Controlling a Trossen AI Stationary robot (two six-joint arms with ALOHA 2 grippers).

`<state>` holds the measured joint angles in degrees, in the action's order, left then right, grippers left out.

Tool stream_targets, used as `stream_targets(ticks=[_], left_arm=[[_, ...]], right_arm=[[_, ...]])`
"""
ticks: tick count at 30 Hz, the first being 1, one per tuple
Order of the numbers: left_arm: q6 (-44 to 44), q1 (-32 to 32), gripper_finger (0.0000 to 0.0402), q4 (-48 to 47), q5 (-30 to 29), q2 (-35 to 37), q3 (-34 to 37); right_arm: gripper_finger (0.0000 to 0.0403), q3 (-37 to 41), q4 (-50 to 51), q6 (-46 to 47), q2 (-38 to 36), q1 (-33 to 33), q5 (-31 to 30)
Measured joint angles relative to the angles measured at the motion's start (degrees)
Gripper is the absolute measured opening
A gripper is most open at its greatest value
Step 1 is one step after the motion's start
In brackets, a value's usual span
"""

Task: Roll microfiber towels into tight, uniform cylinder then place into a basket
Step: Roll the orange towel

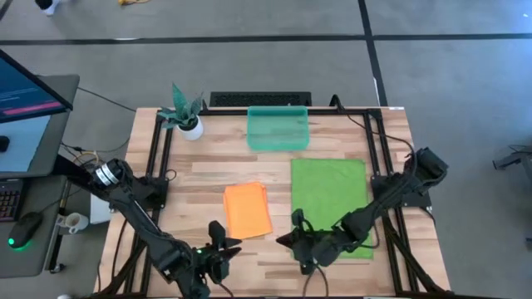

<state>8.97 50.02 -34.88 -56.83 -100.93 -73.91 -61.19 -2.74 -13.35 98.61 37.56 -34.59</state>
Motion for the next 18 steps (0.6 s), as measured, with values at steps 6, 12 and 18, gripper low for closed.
stream_targets(ticks=[6,12,18], left_arm=[[4.13,-0.74,0.0114,-3.97,3.21,-3.30,0.00],[11.12,-1.91,0.0133,-4.45,9.33,-4.19,0.07],[19.23,-3.94,0.0174,-4.38,18.92,-4.24,0.34]], right_arm=[[0.0063,0.11,0.38,2.04,1.43,-2.62,3.67],[0.0112,0.18,-0.71,3.38,4.45,-4.05,6.17],[0.0176,0.10,-5.85,1.05,10.63,-5.67,6.38]])
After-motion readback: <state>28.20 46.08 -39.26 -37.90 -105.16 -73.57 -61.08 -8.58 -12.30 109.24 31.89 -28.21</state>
